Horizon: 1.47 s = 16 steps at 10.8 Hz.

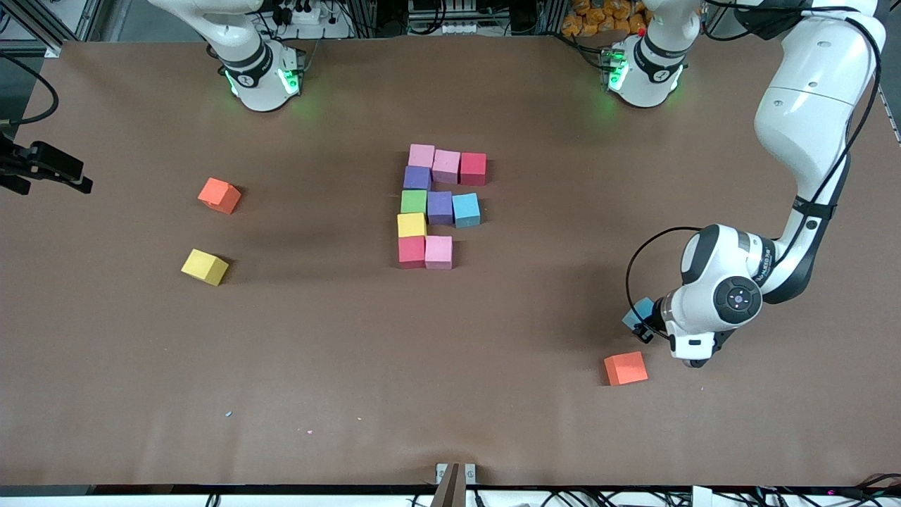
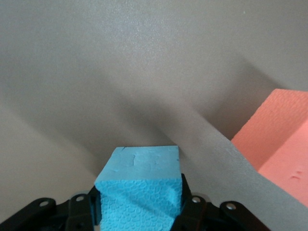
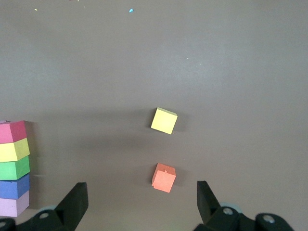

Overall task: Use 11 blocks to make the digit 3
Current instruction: 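Carry the cyan cube to the cluster beside the pink cube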

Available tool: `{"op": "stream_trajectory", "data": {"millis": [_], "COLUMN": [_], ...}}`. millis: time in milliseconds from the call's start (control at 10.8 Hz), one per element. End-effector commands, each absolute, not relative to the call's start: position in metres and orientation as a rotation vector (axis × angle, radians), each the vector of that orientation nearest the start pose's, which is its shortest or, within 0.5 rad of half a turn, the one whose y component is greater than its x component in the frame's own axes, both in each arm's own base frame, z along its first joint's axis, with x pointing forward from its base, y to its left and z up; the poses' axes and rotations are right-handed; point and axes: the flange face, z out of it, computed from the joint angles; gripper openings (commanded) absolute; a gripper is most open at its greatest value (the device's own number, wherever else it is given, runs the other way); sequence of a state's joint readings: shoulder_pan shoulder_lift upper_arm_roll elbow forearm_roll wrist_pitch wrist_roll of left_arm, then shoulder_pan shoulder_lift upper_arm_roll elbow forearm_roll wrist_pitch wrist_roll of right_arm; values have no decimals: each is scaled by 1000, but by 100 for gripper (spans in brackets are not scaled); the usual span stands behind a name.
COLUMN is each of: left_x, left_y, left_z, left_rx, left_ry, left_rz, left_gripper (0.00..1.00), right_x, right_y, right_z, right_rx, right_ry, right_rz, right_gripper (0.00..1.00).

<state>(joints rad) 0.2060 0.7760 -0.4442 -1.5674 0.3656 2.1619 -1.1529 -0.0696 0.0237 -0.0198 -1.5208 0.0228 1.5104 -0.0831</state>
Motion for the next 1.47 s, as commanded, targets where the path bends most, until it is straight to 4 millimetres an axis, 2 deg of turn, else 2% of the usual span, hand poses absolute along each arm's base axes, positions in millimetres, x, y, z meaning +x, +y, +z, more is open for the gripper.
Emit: {"op": "stream_trajectory", "data": {"millis": [0,184,369,461,737,830,922,1106,1198,1383], "left_x": [671,658,638,627,591,579,572,541,535,531], "left_y": [-149,-202,-259,-288,-355,-374,-384,-427,-440,-447], "left_z": [236,252,259,260,257,257,256,253,252,252], "left_rx": [-2791,-2699,-2592,-2526,-2385,-2352,-2321,-2249,-2231,-2212], "left_ry": [-1325,-1562,-1733,-1818,-1964,-1995,-2026,-2099,-2151,-2182], "left_rz": [152,171,188,178,173,163,160,145,150,156], "left_gripper": [0,0,0,0,0,0,0,0,0,0], "right_x": [556,556,556,556,556,556,556,556,556,556], "right_y": [-45,-45,-45,-45,-45,-45,-45,-45,-45,-45], "right_z": [633,633,633,633,633,633,633,633,633,633], "right_rx": [-3112,-3112,-3112,-3112,-3112,-3112,-3112,-3112,-3112,-3112], "right_ry": [-5,-5,-5,-5,-5,-5,-5,-5,-5,-5], "right_rz": [42,42,42,42,42,42,42,42,42,42], "right_gripper": [100,100,100,100,100,100,100,100,100,100]}}
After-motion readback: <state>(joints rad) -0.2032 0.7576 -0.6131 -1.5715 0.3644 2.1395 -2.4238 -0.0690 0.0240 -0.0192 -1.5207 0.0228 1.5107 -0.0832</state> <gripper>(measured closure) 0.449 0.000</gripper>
